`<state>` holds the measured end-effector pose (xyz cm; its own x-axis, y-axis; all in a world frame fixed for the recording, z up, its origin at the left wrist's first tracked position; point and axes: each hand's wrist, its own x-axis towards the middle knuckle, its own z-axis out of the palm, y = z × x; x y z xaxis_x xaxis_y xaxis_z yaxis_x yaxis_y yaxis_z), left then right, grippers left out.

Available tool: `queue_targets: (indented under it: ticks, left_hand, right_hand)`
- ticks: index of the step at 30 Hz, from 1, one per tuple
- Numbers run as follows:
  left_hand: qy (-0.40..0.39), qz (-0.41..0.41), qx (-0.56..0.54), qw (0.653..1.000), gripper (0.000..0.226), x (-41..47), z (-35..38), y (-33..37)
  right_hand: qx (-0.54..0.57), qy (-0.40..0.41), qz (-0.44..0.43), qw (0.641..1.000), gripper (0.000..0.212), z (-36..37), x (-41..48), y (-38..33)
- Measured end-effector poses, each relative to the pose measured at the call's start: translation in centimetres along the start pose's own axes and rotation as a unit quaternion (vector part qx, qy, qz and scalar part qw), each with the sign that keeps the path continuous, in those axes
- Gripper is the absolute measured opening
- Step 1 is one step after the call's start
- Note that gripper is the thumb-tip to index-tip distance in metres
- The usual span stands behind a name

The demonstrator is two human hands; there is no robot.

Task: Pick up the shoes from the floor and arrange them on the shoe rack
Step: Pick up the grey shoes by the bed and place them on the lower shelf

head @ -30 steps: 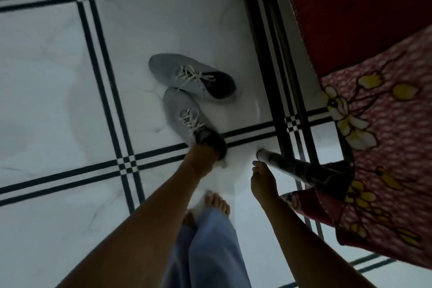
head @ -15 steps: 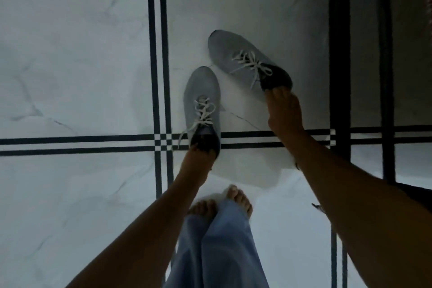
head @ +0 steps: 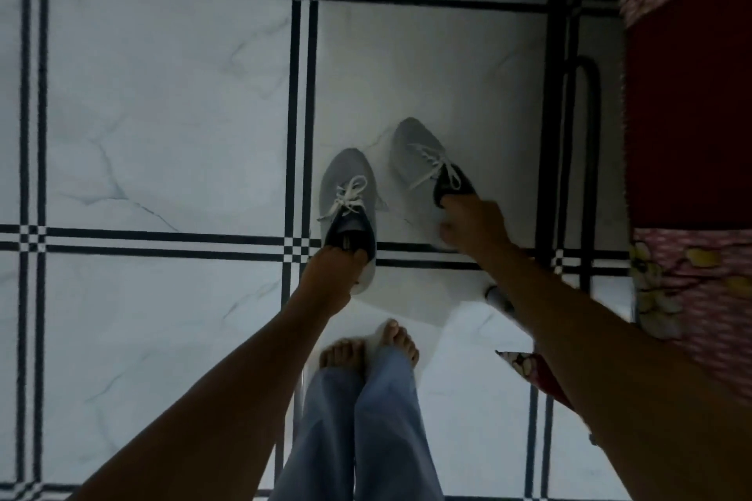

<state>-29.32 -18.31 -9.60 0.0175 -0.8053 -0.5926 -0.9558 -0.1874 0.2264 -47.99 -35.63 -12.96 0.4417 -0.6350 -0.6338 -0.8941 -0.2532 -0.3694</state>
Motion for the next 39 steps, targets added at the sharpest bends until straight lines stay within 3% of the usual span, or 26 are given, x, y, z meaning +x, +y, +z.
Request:
queue_targets:
  ticks: [3,7,12,15,18,20,24,31,39]
  left_hand:
    - [-0.014,0.024,0.008,1.000,0.050,-3.1,-6.2,1.3]
    - [-0.012,0.022,0.015,1.000,0.043,-8.5,-18.7,3.1]
    - [0.003,0.042,0.046,0.998,0.041,-16.3,-33.1,4.8]
    - [0.013,0.046,0.062,0.997,0.046,-20.0,-40.6,5.8]
    - [0.032,0.042,0.054,0.997,0.046,-21.8,-45.6,6.3]
    - [0.048,0.034,0.055,0.997,0.044,-22.0,-48.0,6.3]
    - [0.079,0.010,0.032,0.996,0.041,-21.2,-52.7,5.2]
    - [0.116,0.040,0.041,0.992,0.039,-15.0,-58.0,-0.6]
    - [0.112,0.097,0.066,0.987,0.032,1.3,-63.7,-11.3]
  right_hand:
    - [0.136,0.004,0.020,0.991,0.047,-4.6,-5.5,-4.8]
    - [0.231,-0.036,0.059,0.971,0.042,-14.7,-12.9,-11.2]
    - [0.315,-0.098,0.090,0.940,0.057,-26.3,-22.1,-17.5]
    - [0.279,-0.077,0.055,0.956,0.064,-31.8,-26.4,-21.5]
    - [0.121,-0.038,-0.020,0.992,0.067,-35.0,-28.2,-25.0]
    - [0.070,-0.016,-0.047,0.996,0.060,-36.3,-28.8,-26.9]
    - [0.054,0.052,-0.070,0.995,0.037,-38.6,-27.0,-30.0]
    - [-0.002,0.111,-0.081,0.991,0.038,-43.8,-18.9,-34.5]
    - [-0.048,0.127,-0.056,0.989,0.033,-48.3,-0.5,-38.8]
